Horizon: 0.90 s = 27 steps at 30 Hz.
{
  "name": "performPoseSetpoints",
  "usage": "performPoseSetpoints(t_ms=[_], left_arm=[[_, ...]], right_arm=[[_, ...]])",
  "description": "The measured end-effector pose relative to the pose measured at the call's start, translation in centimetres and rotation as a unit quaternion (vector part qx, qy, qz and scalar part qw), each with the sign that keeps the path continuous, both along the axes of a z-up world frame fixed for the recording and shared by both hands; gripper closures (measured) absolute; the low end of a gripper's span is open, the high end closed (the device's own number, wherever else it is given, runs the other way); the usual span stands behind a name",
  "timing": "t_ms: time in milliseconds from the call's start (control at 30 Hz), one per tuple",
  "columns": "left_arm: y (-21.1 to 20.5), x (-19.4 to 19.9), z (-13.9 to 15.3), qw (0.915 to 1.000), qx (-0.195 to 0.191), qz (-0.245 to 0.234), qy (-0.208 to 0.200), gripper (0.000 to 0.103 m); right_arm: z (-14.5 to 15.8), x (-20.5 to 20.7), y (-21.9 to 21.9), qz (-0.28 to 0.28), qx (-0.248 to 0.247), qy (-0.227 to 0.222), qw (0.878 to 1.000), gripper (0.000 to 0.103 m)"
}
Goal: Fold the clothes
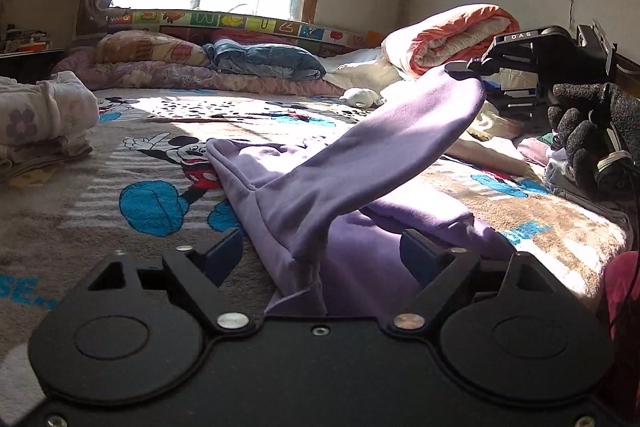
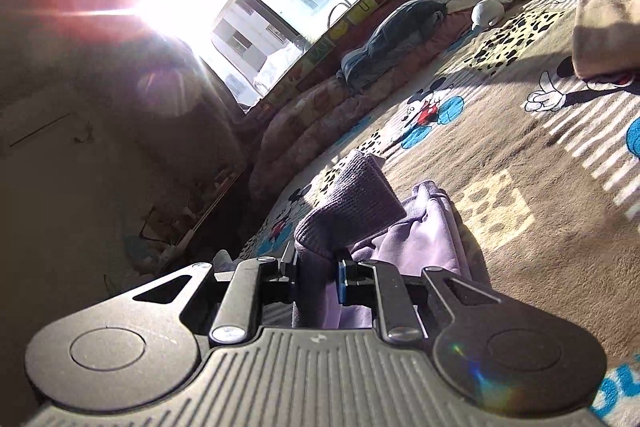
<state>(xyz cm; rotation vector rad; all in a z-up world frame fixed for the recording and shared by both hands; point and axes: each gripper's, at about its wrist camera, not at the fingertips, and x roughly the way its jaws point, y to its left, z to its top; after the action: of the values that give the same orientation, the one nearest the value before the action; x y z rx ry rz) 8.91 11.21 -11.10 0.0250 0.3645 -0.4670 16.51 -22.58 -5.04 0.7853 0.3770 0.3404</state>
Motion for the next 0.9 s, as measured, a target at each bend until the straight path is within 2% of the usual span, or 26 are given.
performPoseSetpoints(t_ms=[33, 133, 200, 267, 367, 600, 900], left_arm=[[-0.6, -0.1, -0.2, 0.9998, 0.019, -0.006, -0.005, 0.037], [-1.4, 0.2, -0.8, 0.9985, 0.053, -0.002, -0.014, 0.042], [-1.3, 0.6, -1.1, 0.9982, 0.06, -0.002, -0.006, 0.05], [-1.2, 1.0, -1.4, 0.9977, 0.067, -0.007, 0.003, 0.066], [-1.7, 0.8, -1.7, 0.9963, 0.084, -0.019, 0.008, 0.072], [-3.3, 0.1, -2.1, 0.9927, 0.112, -0.043, -0.005, 0.077], [-4.7, 0.2, -2.8, 0.9887, 0.133, -0.069, 0.002, 0.077]], right_arm=[[-0.1, -0.3, -0.1, 0.001, 0.001, 0.0, 1.0, 0.084], [-0.4, -1.7, -0.4, 0.002, -0.005, -0.003, 1.0, 0.084], [-0.7, -2.6, -0.8, -0.002, -0.005, -0.003, 1.0, 0.084], [-1.1, -3.1, -1.4, -0.008, -0.003, 0.001, 1.0, 0.084], [-2.0, -3.8, -2.6, -0.021, -0.002, 0.01, 1.0, 0.084], [-3.9, -4.6, -5.1, -0.053, 0.009, 0.027, 0.998, 0.084], [-6.3, -6.0, -7.5, -0.082, 0.02, 0.045, 0.995, 0.084]])
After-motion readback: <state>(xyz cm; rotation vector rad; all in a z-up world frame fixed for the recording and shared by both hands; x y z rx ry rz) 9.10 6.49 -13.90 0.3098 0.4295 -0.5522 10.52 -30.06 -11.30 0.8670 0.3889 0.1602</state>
